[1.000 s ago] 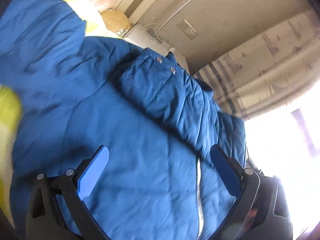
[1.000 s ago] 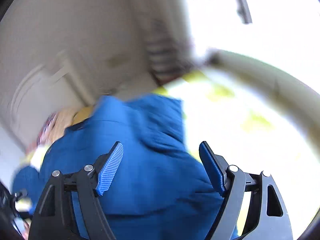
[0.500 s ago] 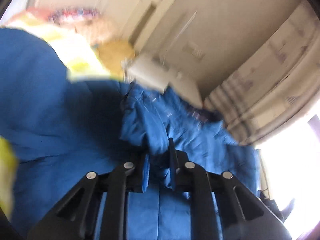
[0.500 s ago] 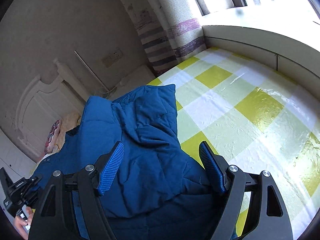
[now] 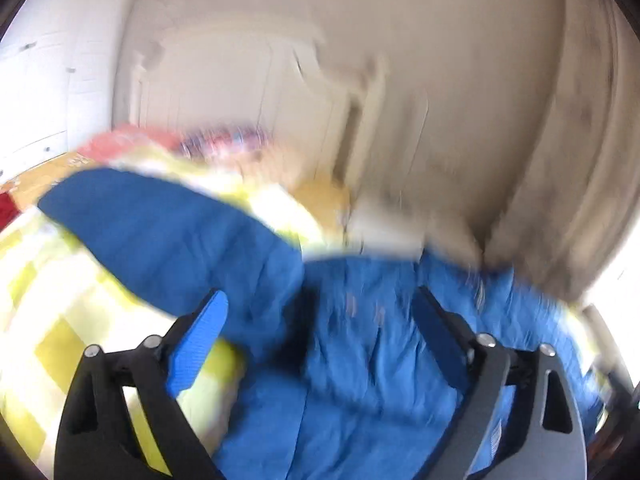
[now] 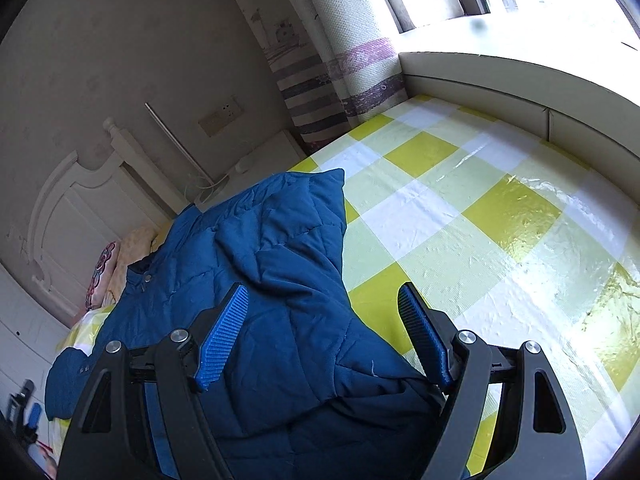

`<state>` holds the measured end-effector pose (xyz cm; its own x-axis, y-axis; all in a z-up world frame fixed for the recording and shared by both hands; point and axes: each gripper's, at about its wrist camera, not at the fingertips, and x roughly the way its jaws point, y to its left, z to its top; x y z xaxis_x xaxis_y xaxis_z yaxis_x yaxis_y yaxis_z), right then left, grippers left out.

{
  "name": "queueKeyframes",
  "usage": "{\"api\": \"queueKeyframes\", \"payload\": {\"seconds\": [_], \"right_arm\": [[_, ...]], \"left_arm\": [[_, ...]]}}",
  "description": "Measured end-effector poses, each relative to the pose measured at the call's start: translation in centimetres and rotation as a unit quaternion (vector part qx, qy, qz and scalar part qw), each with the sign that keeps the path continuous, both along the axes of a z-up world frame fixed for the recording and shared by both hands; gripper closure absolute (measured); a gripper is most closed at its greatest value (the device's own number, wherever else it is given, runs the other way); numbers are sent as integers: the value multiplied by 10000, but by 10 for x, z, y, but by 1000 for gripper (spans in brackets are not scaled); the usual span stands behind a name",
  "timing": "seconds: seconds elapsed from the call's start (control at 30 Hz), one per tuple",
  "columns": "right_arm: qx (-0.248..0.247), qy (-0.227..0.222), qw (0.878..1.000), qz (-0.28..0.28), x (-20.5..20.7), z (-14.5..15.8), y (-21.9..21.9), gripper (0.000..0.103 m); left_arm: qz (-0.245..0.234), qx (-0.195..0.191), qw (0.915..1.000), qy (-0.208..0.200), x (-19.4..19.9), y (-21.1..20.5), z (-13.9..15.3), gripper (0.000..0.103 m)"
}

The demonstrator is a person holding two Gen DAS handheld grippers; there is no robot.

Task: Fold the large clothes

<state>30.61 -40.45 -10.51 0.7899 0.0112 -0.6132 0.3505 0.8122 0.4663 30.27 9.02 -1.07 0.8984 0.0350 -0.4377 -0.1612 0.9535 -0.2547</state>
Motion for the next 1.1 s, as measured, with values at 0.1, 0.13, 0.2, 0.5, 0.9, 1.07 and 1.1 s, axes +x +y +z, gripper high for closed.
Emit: {"api": "queueKeyframes", "payload": {"seconds": [0.1, 0.13, 0.2, 0.5, 0.9, 1.07, 1.1], "right_arm": [[-154, -25, 9999, 66, 0, 4, 5, 27], [-243, -48, 9997, 87, -1, 6, 8, 27], [-435, -103, 9989, 157, -2, 11, 14, 27], [-1930, 218, 9768, 897, 14, 34, 69, 39], [-2612, 1405, 9293, 2199, 112, 11, 132, 49], [-2485, 884, 9450, 1935, 120, 42, 131, 50], [-2498, 881, 9443, 1955, 126, 42, 134, 50]], "left_arm": [[-672, 157, 9969, 374, 27, -15, 12, 10], [-976, 394, 9918, 728, 47, -31, 6, 10], [-1198, 604, 9858, 1007, 63, -48, -14, 10], [-1590, 1189, 9623, 1862, 98, -96, -107, 2], [-1630, 1076, 9622, 1897, 98, -93, -107, 2], [-1614, 1139, 9609, 1940, 99, -94, -108, 2], [-1610, 1160, 9606, 1944, 98, -95, -108, 2]]}}
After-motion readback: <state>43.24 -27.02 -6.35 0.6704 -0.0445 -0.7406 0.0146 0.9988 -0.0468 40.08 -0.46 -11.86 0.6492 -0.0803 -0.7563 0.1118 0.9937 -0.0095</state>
